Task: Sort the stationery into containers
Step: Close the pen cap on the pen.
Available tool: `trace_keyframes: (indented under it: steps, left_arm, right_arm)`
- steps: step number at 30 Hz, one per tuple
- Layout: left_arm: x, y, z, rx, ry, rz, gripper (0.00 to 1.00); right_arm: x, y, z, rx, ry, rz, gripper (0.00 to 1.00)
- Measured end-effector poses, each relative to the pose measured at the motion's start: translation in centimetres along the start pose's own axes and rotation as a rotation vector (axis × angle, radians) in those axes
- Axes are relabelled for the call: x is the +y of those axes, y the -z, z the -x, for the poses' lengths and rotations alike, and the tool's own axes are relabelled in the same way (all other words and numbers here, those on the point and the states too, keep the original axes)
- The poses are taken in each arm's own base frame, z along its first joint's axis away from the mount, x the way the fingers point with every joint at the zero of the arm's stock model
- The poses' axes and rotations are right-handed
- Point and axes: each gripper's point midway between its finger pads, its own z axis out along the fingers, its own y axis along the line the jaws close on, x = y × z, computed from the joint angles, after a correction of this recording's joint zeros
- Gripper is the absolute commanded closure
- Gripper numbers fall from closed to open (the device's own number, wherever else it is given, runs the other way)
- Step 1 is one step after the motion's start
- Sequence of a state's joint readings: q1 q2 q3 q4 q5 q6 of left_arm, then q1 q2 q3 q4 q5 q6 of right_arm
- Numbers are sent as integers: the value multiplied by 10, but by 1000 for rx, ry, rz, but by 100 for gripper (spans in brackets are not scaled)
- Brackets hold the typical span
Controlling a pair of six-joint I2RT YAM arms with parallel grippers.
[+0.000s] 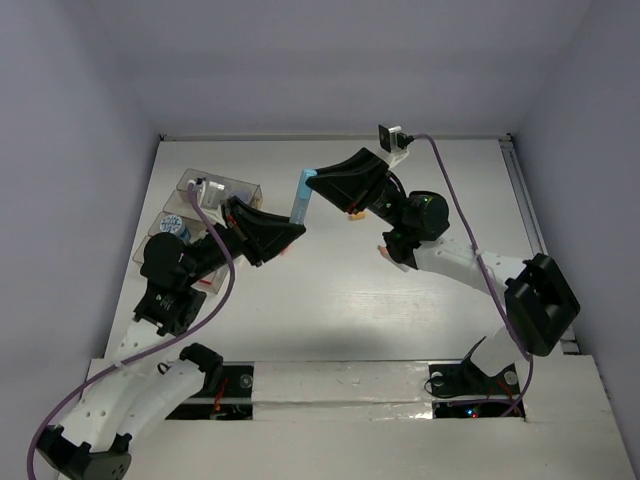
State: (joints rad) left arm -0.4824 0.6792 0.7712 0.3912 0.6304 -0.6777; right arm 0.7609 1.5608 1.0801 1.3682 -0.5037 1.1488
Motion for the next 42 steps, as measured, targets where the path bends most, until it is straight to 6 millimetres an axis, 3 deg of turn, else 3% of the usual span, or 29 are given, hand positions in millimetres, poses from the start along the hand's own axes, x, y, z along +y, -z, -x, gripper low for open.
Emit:
trace_keyframes:
  steps: [7,19,31,42]
  left_arm:
    - [-7,-2,7,38,2,11,100]
    - [4,-11,-3,100,40,24,100]
    - [-3,-8,1,149,35,50,100]
    - [-1,-18,3,199,68,63,100]
  right_arm:
    - [2,3,5,-46,38,-21,100]
    - [-10,-1,-2,-44,113,-107,100]
    - [-12,2,-8,-56,141,-154,100]
    - [-19,6,-1,-111,168,-205,100]
